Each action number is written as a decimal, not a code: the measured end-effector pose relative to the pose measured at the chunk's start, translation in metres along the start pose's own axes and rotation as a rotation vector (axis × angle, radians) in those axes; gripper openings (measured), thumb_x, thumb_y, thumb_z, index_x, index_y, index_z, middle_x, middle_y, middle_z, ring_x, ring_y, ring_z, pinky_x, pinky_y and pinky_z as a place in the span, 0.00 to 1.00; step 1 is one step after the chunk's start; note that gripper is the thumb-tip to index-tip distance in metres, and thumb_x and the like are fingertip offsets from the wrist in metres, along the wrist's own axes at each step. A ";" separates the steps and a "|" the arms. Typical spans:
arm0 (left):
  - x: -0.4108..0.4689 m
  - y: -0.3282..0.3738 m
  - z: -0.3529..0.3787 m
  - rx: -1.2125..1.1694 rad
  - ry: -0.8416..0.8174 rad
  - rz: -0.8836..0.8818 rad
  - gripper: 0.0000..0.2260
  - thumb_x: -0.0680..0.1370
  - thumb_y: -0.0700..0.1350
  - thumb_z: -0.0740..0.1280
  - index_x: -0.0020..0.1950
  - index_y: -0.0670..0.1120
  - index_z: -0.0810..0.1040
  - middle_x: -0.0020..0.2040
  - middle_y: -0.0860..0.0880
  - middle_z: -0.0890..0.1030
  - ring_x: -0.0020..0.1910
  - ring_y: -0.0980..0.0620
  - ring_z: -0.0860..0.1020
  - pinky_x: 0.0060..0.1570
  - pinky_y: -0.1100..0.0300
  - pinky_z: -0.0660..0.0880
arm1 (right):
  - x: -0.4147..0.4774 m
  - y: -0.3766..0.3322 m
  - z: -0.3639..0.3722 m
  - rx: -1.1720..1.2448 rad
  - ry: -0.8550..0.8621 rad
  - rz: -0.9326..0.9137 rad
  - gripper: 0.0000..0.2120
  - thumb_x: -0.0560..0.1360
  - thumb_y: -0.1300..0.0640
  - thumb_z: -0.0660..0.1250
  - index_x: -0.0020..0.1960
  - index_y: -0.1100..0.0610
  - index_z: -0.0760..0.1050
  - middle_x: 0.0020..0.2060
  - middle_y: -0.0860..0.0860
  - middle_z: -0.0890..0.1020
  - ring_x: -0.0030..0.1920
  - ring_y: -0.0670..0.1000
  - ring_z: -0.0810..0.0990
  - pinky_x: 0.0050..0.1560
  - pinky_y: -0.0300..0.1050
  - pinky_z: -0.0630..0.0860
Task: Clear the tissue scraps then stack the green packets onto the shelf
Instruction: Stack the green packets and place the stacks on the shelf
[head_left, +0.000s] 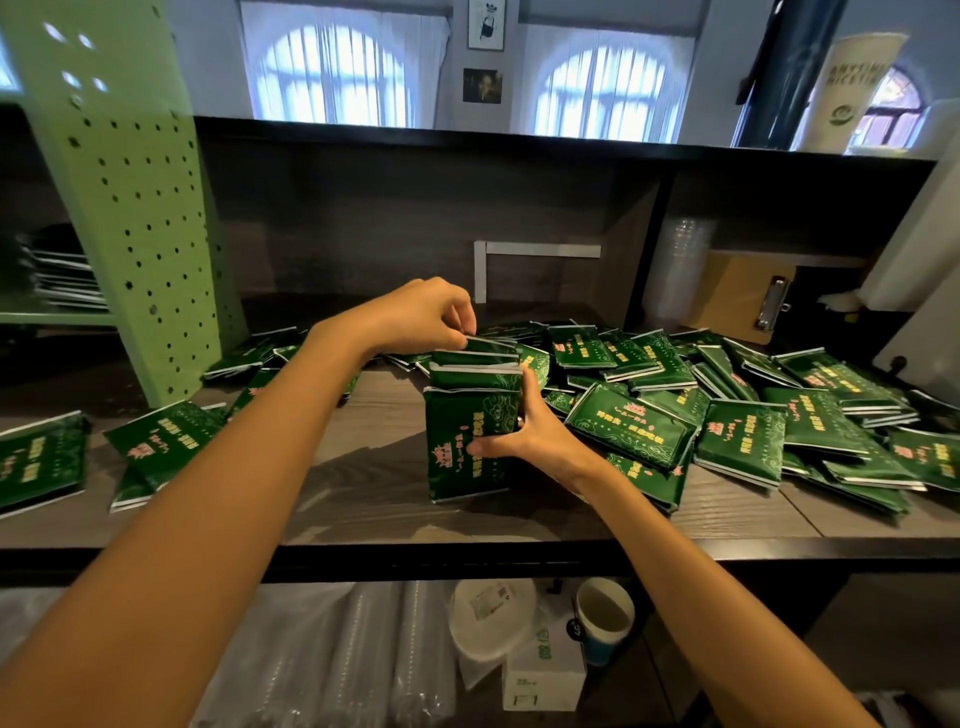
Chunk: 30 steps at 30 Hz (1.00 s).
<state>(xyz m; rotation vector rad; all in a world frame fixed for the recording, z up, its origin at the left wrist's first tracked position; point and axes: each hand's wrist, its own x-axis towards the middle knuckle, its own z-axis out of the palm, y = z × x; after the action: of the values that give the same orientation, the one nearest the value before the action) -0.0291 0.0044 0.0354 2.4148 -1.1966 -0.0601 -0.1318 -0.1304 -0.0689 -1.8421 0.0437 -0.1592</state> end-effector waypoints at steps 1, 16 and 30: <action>-0.001 0.000 0.003 -0.034 0.011 -0.012 0.06 0.78 0.41 0.64 0.53 0.49 0.76 0.55 0.49 0.78 0.55 0.53 0.75 0.52 0.60 0.70 | 0.001 0.001 0.000 -0.001 0.003 -0.001 0.43 0.68 0.67 0.73 0.70 0.49 0.49 0.53 0.38 0.70 0.61 0.46 0.70 0.54 0.33 0.69; -0.038 -0.001 0.091 -1.309 0.264 -0.207 0.32 0.79 0.64 0.42 0.53 0.46 0.79 0.51 0.44 0.83 0.49 0.49 0.82 0.47 0.57 0.79 | 0.001 0.004 0.004 0.039 0.040 0.008 0.51 0.69 0.71 0.71 0.75 0.54 0.37 0.55 0.44 0.66 0.62 0.47 0.67 0.44 0.23 0.70; -0.041 -0.016 0.107 -0.620 0.451 0.094 0.59 0.54 0.82 0.56 0.77 0.53 0.45 0.70 0.50 0.61 0.66 0.56 0.64 0.64 0.54 0.67 | -0.003 0.006 -0.007 -0.010 -0.013 0.018 0.36 0.68 0.72 0.71 0.62 0.52 0.53 0.52 0.40 0.71 0.55 0.39 0.74 0.38 0.21 0.70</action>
<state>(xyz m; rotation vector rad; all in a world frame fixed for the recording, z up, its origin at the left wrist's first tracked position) -0.0674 0.0053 -0.0740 1.7107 -0.9072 0.1198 -0.1354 -0.1385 -0.0729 -1.8519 0.0524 -0.1346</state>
